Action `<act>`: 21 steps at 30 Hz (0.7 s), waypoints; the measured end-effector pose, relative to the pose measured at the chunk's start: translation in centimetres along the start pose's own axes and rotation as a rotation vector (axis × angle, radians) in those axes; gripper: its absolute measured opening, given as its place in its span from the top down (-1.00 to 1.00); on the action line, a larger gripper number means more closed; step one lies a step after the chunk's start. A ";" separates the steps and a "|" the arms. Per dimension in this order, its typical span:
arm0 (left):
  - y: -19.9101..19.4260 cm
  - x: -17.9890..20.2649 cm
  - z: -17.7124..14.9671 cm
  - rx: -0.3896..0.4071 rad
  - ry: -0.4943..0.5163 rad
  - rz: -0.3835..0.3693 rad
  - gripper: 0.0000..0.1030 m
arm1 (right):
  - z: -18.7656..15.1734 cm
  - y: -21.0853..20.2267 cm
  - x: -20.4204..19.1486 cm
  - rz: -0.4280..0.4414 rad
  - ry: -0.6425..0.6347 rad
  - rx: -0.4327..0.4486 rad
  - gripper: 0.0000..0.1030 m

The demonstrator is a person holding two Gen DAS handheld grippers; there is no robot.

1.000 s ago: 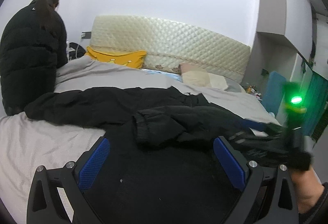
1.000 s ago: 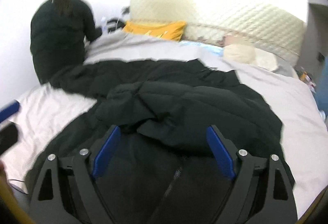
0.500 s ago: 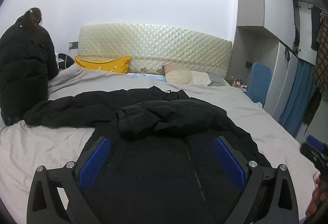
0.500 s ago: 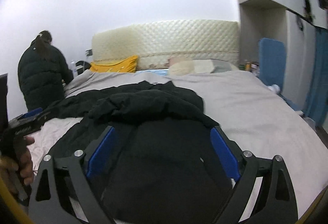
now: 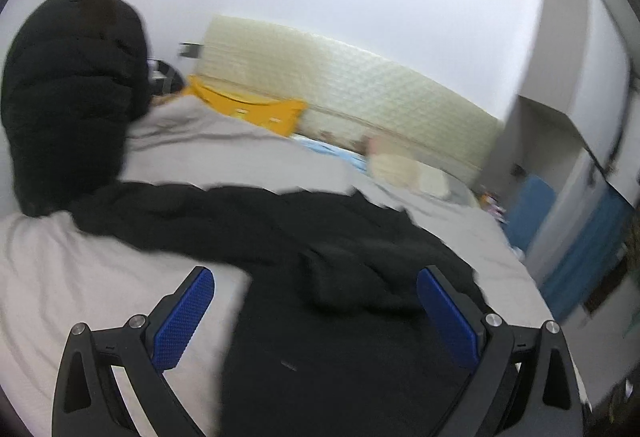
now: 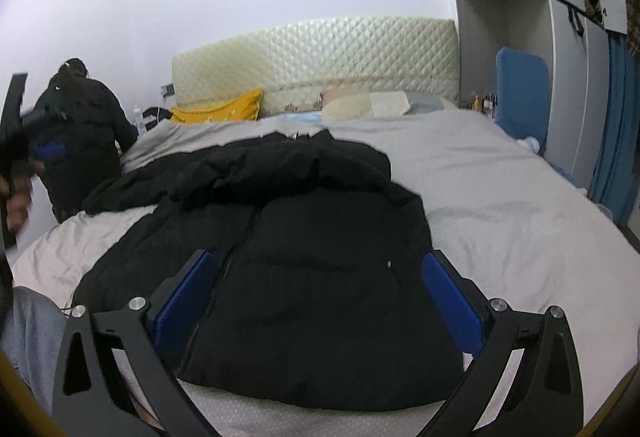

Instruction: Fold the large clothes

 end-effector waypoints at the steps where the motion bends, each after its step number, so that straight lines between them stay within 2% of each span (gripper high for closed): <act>1: 0.2 -1.9 1.1 0.001 -0.021 0.020 -0.99 | -0.1 0.4 -0.2 0.002 0.001 -0.011 -1.00; 5: 2.8 -11.2 4.6 -0.035 -0.135 0.112 -0.99 | -0.7 1.5 -1.0 -0.011 -0.009 -0.034 -1.00; 10: 8.5 -21.9 4.6 -0.098 -0.324 0.149 -0.99 | -0.8 2.9 -1.5 -0.035 -0.006 -0.055 -1.00; 14: 13.6 -27.5 3.0 -0.141 -0.438 0.134 -0.96 | -0.7 4.5 -1.8 -0.060 0.003 -0.075 -1.00; 18: 19.1 -31.0 2.2 -0.171 -0.516 0.111 -0.94 | -0.3 6.6 -2.4 -0.094 -0.009 -0.115 -1.00; 21: 22.1 -32.9 2.2 -0.161 -0.564 0.090 -0.94 | 0.0 8.0 -2.8 -0.099 -0.007 -0.140 -1.00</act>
Point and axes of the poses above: each gripper's, at about its wrist camera, not at the fingertips, and y roughly the way its jaws point, x to its right, z to its top, the point moved 3 cm from there along y, roughly the way its jaws point, and after that the axes turned 11 degrees about -x, right-handed, at the moved point
